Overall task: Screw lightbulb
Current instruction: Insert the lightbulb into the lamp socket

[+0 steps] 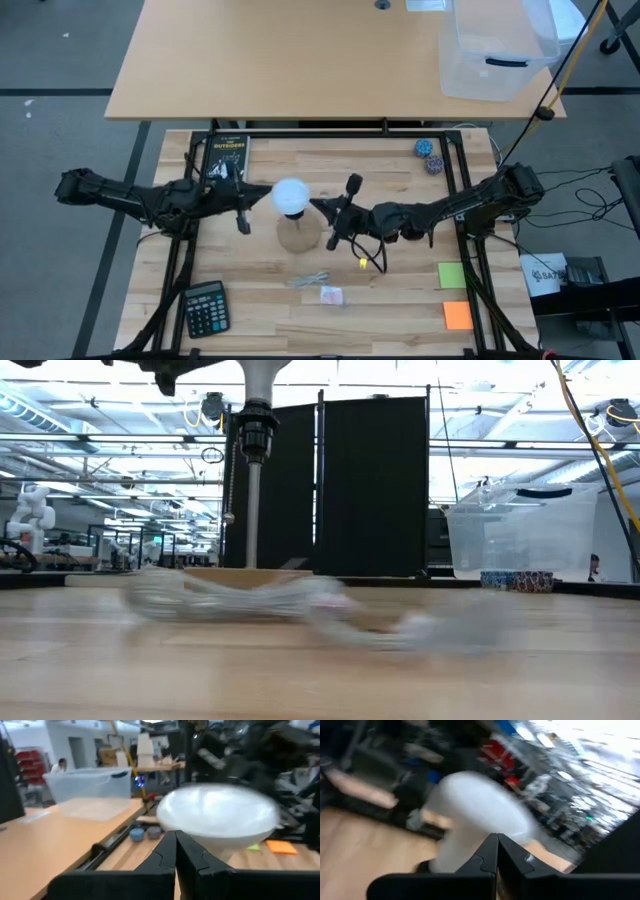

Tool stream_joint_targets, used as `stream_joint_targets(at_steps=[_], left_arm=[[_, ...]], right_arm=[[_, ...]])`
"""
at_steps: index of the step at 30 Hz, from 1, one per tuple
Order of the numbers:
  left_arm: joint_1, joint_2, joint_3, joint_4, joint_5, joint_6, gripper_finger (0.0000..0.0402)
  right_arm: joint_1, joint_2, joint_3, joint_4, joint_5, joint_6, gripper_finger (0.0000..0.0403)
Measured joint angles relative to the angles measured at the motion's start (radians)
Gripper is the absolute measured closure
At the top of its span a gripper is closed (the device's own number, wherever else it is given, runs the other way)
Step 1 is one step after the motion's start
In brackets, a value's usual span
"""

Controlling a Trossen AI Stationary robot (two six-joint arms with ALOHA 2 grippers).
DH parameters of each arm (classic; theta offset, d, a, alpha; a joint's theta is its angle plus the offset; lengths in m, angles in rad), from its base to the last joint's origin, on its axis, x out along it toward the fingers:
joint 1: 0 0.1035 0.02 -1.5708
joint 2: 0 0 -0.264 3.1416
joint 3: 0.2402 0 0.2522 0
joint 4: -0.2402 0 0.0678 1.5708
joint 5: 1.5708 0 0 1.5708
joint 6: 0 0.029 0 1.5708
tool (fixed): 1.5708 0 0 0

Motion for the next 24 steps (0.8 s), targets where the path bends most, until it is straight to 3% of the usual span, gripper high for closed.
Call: stream_joint_targets(at_steps=[5,13,16,24], left_arm=[[0.022,0.002,-0.001,-0.007,-0.006,-0.009,0.0401],[0.028,-0.018,0.0,0.026,0.032,-0.008,0.0401],[0.004,-0.042,0.0,0.033,0.065,0.004,0.0401],[-0.109,-0.064,0.0,0.048,0.09,0.073,0.0401]], right_arm=[[0.011,0.005,-0.003,-0.048,-0.055,-0.004,0.0403],[0.001,0.004,-0.002,-0.079,-0.005,0.023,0.0403],[-0.018,0.004,-0.002,-0.08,0.039,0.037,0.0403],[-0.084,0.004,-0.002,-0.011,0.038,0.039,0.0403]])
